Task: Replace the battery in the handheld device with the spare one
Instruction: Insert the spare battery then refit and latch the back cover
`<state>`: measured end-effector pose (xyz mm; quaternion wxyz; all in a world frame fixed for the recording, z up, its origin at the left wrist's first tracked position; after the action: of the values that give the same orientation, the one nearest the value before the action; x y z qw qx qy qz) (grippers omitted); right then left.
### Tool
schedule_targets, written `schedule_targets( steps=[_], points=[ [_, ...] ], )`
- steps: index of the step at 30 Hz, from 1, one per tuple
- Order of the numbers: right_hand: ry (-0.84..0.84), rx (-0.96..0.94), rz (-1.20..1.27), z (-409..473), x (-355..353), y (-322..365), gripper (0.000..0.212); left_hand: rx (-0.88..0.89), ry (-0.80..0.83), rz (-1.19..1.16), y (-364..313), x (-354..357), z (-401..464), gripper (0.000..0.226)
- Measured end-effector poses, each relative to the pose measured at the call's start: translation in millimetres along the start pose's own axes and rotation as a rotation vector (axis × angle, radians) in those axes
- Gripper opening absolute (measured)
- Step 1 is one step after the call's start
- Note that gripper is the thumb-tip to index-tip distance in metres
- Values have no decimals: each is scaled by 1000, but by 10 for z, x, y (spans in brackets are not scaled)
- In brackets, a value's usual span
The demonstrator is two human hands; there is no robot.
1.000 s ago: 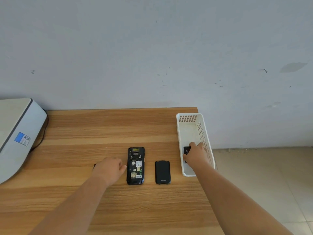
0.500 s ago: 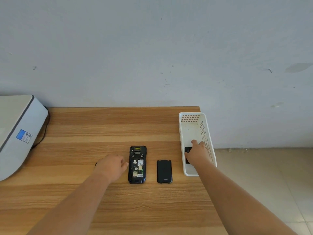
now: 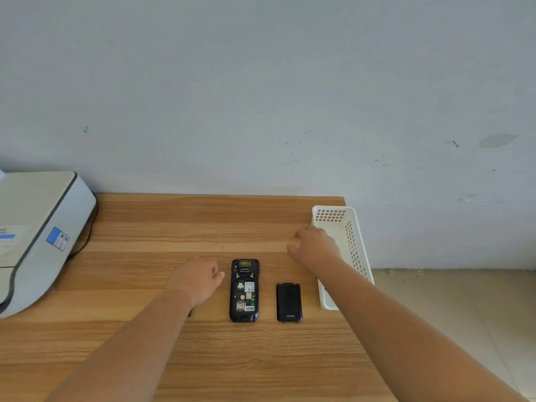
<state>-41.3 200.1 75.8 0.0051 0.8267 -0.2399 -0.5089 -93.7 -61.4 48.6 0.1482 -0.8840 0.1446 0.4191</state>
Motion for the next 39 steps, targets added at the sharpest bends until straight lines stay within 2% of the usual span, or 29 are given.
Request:
schedule_targets(
  steps=[7,14,24,30,31,35,39],
  points=[
    [165,-64,-118,-81,405,348,46,-18,30,-35,258,52,-128,28],
    [254,-61,-120,-182,749,459,44,-46,42,-40,469,179,-175,29],
    [202,-26,-127,-177,849,382,45,-20,40,-113,603,165,-146,28],
    [186,24,-155,-230,882,277,45,-31,65,-67,787,288,-117,28],
    [184,26,-158,-244,882,273,45,-17,73,-65,817,330,-108,30],
    [167,34,-153,-293,907,281,39,20,121,18,929,503,-57,64],
    [176,38,-123,-317,951,285,38,32,139,125,958,632,-41,78]
  ],
)
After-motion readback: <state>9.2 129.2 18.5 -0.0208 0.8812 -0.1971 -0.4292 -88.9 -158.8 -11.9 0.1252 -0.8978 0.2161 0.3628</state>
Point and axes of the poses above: each hand's wrist, its own z-axis towards the middle knuckle, its own x-axis out of the palm, y = z × x, the point moved 2 cm from there along z, towards the middle knuckle, and after that the axes turned 14 degrees about y, right-handed, at the moved point
